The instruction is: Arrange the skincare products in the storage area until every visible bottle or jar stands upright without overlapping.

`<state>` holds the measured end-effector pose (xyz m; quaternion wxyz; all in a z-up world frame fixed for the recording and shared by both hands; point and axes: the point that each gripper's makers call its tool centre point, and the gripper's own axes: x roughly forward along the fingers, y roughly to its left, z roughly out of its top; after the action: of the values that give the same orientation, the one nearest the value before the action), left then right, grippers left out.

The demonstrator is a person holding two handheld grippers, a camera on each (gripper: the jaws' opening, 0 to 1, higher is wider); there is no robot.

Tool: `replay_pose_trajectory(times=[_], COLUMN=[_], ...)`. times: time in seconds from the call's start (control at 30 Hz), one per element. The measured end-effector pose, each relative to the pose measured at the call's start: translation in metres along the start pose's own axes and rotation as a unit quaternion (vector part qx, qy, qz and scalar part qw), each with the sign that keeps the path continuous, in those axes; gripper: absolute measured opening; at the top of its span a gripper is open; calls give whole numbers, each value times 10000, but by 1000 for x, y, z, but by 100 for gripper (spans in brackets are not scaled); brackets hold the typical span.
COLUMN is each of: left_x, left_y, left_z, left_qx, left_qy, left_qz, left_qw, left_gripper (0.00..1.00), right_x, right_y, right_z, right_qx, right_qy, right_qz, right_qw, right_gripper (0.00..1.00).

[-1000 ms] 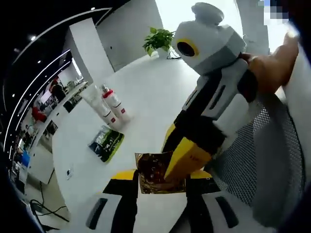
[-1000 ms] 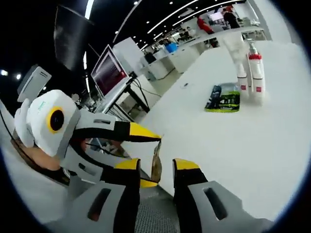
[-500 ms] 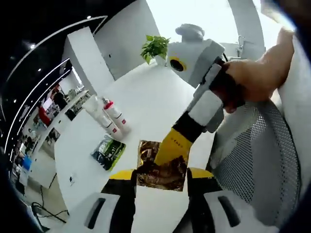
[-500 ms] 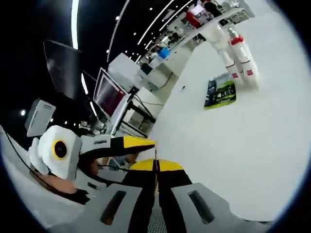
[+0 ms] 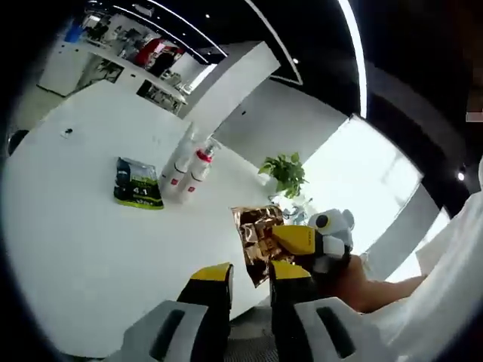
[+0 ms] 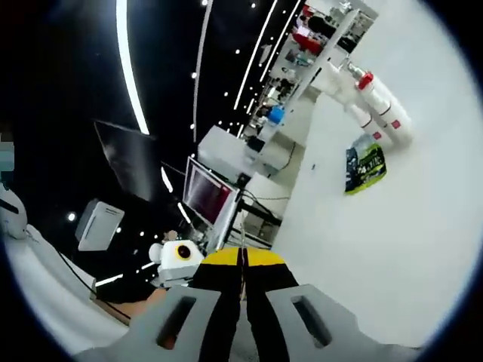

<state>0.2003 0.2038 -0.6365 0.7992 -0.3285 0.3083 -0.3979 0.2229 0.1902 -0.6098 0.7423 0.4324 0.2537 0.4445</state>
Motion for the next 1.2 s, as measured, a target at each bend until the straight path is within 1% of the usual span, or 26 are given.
replay_pose_trajectory(times=[0.03, 0.07, 0.1, 0.13, 0.17, 0.23, 0.33, 0.47, 0.53, 0.6, 0.7, 0.73, 0.77, 0.8, 0.83, 0.87, 0.9, 0.93, 0.97, 1.0, 1.2], left_x=[1, 3, 3, 4, 4, 2, 1, 0, -1, -3, -6, -7, -6, -6, -6, -6, -6, -7, -8, -7, -7], left_y=[-2, -5, -5, -3, -4, -7, -9, -9, -8, -5, 0, 0, 0, 0, -1, 0, 3, 3, 2, 3, 3], left_z=[0, -1, 0, 1, 1, 5, 6, 7, 7, 8, 14, 14, 14, 14, 13, 13, 14, 17, 18, 20, 21], left_qx=[-65, -132, -179, -272, -379, -652, -719, -783, -887, -942, -1175, -1216, -1231, -1251, -1289, -1321, -1320, -1343, -1368, -1412, -1371], left_qy=[-8, 9, -5, -44, -28, -87, -71, -3, 27, 4, -128, -124, -112, -91, -70, -59, -97, -191, -217, -267, -263], left_qz=[-48, -143, -147, -112, -174, -315, -416, -431, -422, -378, -385, -395, -401, -410, -422, -417, -349, -356, -418, -415, -413], left_qw=[10000, 9998, 9997, 9996, 9991, 9973, 9965, 9960, 9952, 9948, 9922, 9917, 9915, 9913, 9907, 9903, 9906, 9901, 9895, 9888, 9893], left_gripper=[17, 14, 12, 11, 9, 6, 2, 1, 1, 1, 1, 1, 1, 1, 1, 2, 2, 3, 3, 3, 3], right_x=[0, 0, 1, 0, 1, 1, 2, 3, 3, 3, 1, 1, 1, 1, 1, 1, 1, 2, 2, 2, 2], right_y=[0, 0, -1, -2, -2, -2, -3, -4, -6, -9, -11, -11, -8, -8, -9, -7, -6, -6, -7, -5, -5], right_z=[0, -1, 0, 1, 1, 2, 2, 2, 1, 2, 4, 4, 4, 4, 4, 3, 3, 3, 3, 3, 3], right_qx=[19, 82, 57, -27, 0, 4, -91, -149, -204, -230, -235, -212, -177, -203, -405, -405, -366, -312, -322, -318, -307], right_qy=[3, 18, 2, -41, -25, -60, -71, -49, -34, -29, -75, -90, -74, -76, -45, -47, -39, -41, -40, -39, -45], right_qz=[27, 70, 54, 2, 13, 12, -19, -19, -75, -125, -172, -174, -72, -96, -159, -141, -102, -73, -76, -50, -30], right_qw=[10000, 9999, 10000, 10000, 10000, 10000, 9999, 9999, 9998, 9997, 9995, 9996, 9998, 9997, 9990, 9991, 9993, 9995, 9994, 9995, 9995], right_gripper=[0, 0, 0, 0, 0, 0, 0, 1, 3, 3, 3, 2, 1, 0, 0, 0, 0, 0, 0, 0, 0])
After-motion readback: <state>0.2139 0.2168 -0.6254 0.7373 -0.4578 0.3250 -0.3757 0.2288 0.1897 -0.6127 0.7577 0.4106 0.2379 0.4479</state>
